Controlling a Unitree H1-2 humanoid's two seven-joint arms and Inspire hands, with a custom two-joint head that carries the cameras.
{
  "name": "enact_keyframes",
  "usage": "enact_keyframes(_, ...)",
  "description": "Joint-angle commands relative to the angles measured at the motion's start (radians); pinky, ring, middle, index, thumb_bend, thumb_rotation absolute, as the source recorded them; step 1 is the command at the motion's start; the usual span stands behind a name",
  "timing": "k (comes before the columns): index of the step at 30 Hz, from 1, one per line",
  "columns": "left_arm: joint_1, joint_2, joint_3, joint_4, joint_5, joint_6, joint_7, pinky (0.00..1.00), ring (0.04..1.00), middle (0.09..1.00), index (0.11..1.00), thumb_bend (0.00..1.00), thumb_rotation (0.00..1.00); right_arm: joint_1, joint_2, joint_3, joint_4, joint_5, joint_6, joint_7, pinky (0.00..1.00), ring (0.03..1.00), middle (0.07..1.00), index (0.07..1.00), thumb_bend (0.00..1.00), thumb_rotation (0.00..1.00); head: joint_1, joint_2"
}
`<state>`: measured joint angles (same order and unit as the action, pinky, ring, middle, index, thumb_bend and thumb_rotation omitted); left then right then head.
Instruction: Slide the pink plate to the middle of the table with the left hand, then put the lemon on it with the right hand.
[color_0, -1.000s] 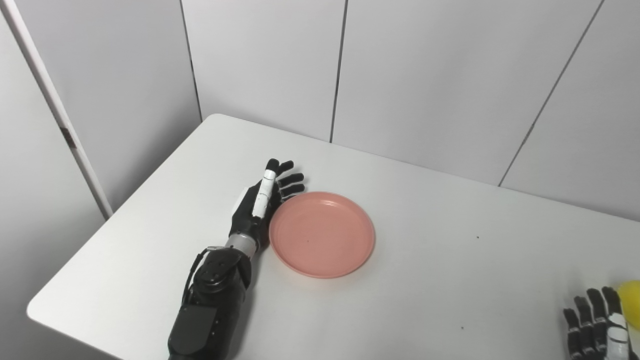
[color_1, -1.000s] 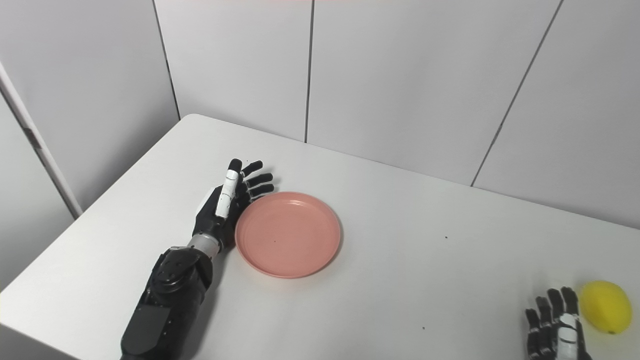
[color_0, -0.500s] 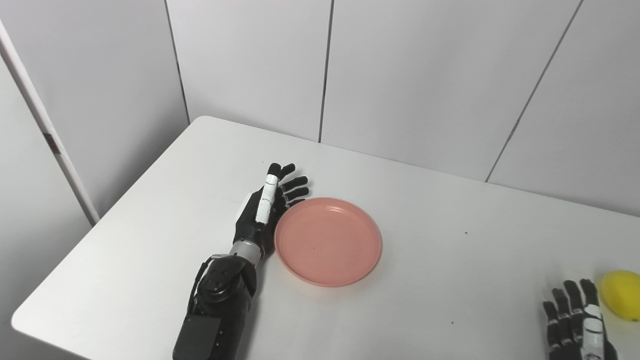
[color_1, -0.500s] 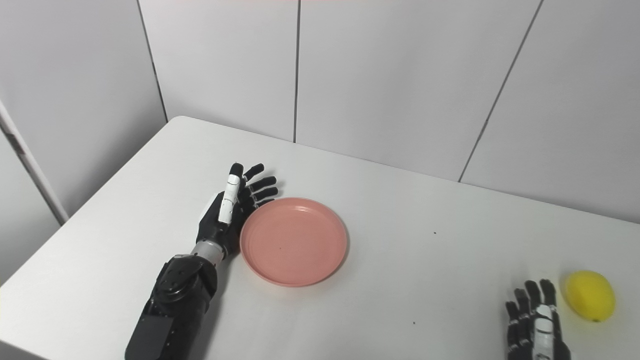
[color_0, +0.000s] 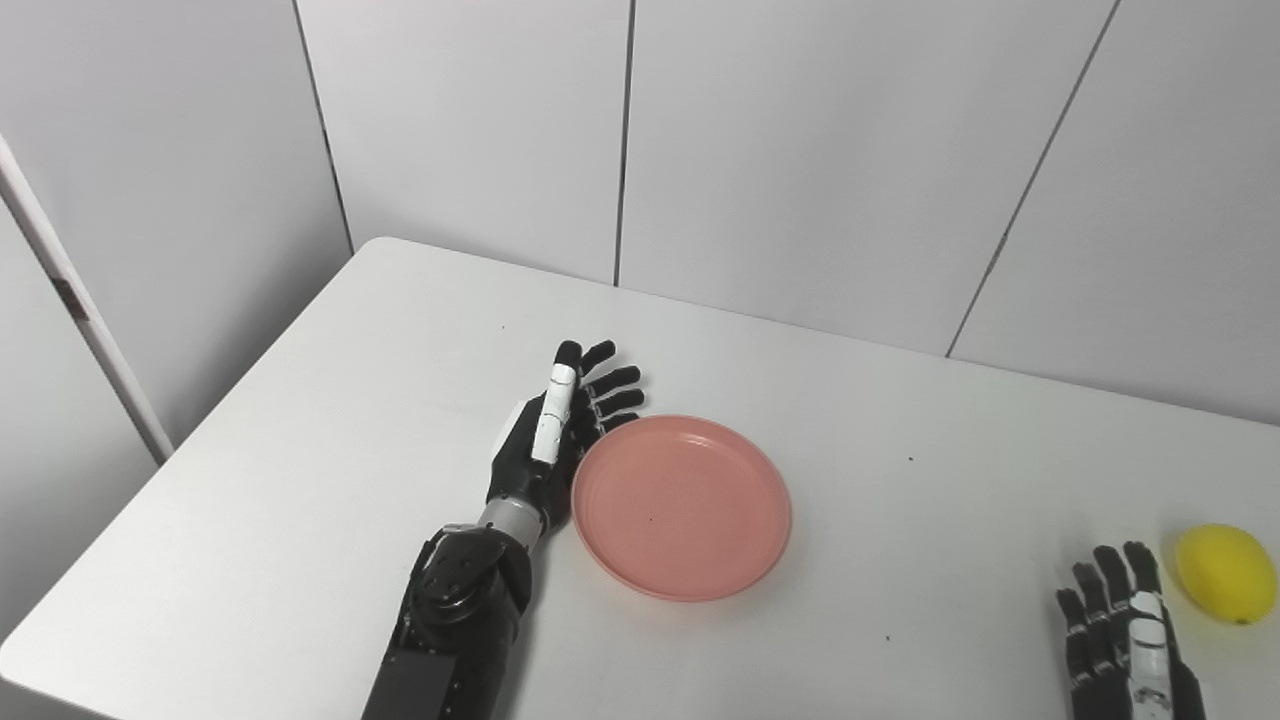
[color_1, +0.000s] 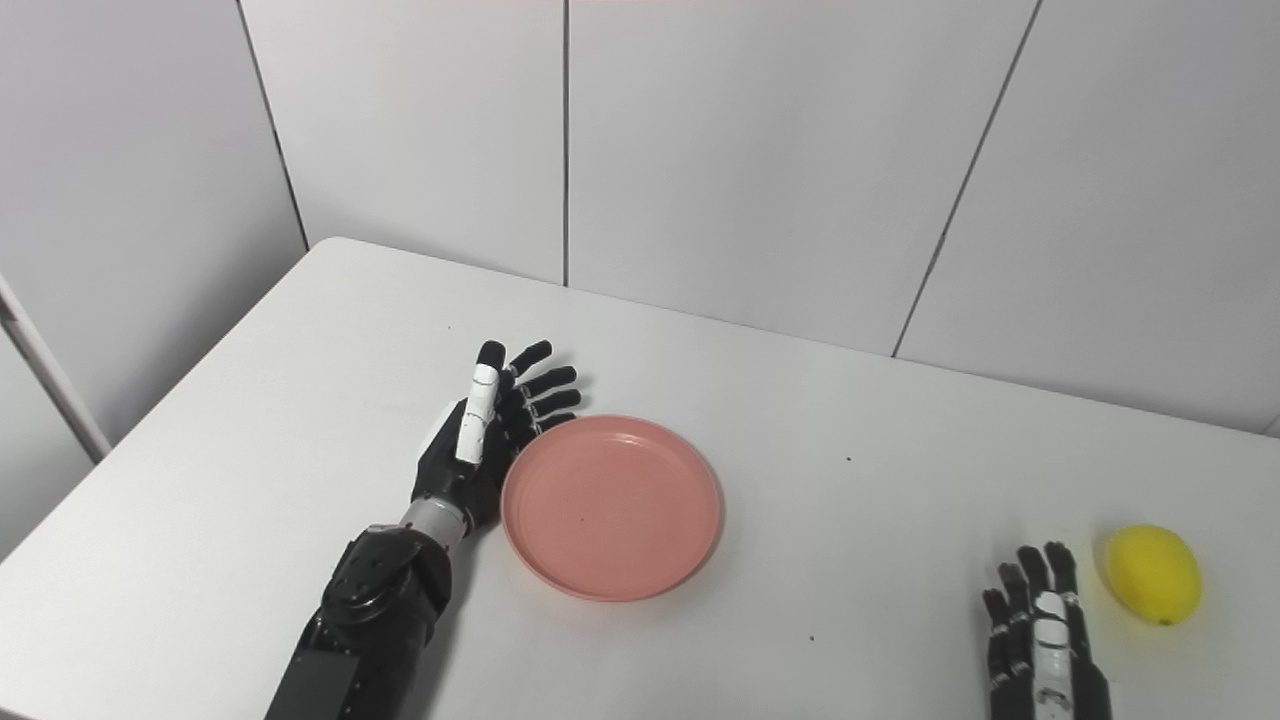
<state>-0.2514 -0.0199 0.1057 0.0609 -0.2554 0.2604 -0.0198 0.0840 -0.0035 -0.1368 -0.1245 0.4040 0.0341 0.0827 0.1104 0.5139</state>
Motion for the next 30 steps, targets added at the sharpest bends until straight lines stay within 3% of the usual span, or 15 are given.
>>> enact_keyframes(1,0.023,-0.02,-0.009,0.026,-0.008,0.058,0.002,0.72,0.748,0.764,0.835,0.87,0.9,0.025,0.027,0.018,0.047,-0.005,0.003,0.004,1.0,0.967,0.946,0.962,0.64,0.67,-0.008,0.003)
enact_keyframes(30,-0.062,-0.093,-0.033,0.151,0.036,0.03,0.042,0.71,0.735,0.749,0.826,0.85,0.9,0.032,0.069,0.025,0.025,-0.036,0.006,-0.017,0.98,0.943,0.93,0.946,0.72,0.64,-0.05,0.023)
